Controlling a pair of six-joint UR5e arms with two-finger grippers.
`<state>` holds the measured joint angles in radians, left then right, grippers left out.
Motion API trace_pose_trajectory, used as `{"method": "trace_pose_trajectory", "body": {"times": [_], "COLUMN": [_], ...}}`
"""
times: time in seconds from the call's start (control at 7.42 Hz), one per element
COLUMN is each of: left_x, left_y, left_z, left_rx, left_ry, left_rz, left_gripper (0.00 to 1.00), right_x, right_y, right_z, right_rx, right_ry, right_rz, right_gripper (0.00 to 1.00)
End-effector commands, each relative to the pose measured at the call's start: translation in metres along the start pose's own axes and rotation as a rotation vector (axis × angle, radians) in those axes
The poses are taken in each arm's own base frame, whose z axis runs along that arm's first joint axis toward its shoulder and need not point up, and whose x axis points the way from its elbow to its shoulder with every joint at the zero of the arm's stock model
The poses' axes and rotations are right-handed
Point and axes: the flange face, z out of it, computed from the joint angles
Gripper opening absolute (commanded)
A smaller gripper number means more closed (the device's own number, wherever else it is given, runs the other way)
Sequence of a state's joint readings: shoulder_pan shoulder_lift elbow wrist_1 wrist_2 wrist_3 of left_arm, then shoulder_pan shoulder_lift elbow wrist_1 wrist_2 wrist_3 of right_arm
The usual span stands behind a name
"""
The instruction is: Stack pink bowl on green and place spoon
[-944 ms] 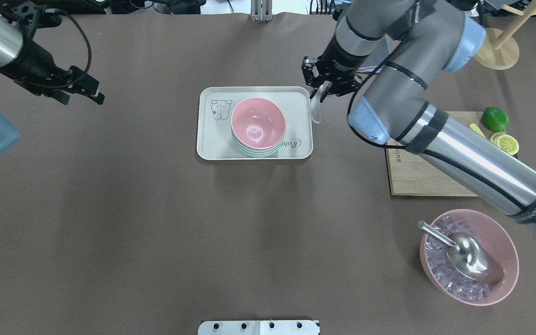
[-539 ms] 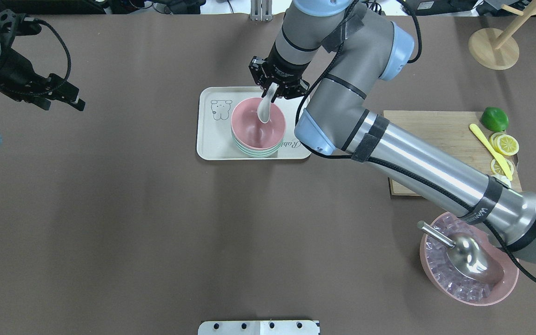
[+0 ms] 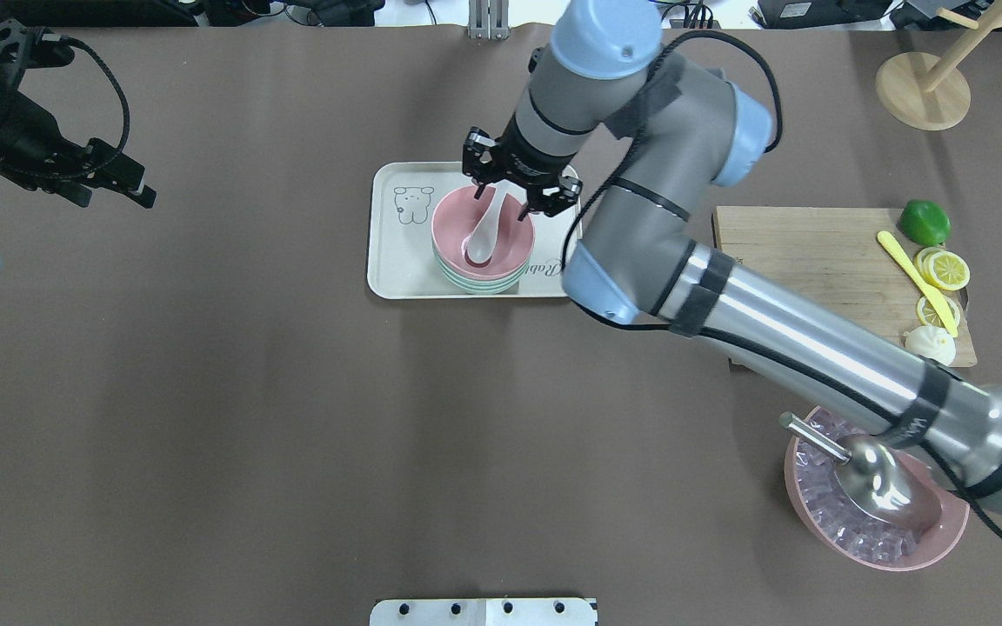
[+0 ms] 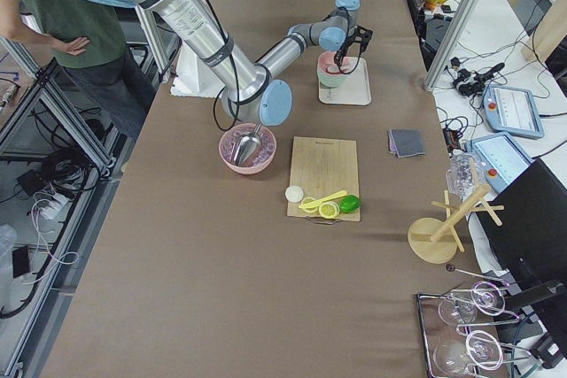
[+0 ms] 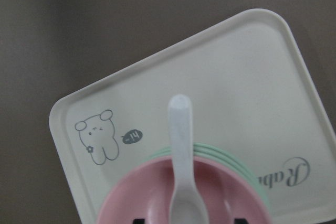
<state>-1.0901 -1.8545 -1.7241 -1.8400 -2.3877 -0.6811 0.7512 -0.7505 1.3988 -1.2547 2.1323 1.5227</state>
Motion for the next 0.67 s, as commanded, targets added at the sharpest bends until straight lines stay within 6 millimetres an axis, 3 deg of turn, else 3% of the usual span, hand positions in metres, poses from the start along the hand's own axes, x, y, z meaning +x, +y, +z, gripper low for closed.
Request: {"method": "trace_pose_trajectory", "body": {"times": [0.0,0.13,0.27,0.54], "left_x": [-0.002,-0.029,-0.058,-0.145], "left_y": [-0.001,0.002,0.009,0.035], "left_z": [-0.001,-0.010,-0.013,-0.043], "left_rx": [0.003,0.017,0.017,0.035], "left_ry": [-0.005,-0.024,-0.053,-0.111], "left_rz": [-0.004,-0.036,0.013,0.071], "left_gripper": [0.98,0.98,0.98,0.98], "right_x": [0.125,0.183,0.253,0.422], "right_y": [-0.069,-0.111,-0.140,-0.187], "right_z": [-0.109,-0.142,-0.152,-0.186], "right_rx": [-0.059,-0.059,-0.030,0.053], "right_ry": [-0.058,-0.060,-0.025,0.100], "right_rz": [-0.010,-0.019,-0.113,-0.298], "right_gripper": [1.00,1.00,1.00,1.00]}}
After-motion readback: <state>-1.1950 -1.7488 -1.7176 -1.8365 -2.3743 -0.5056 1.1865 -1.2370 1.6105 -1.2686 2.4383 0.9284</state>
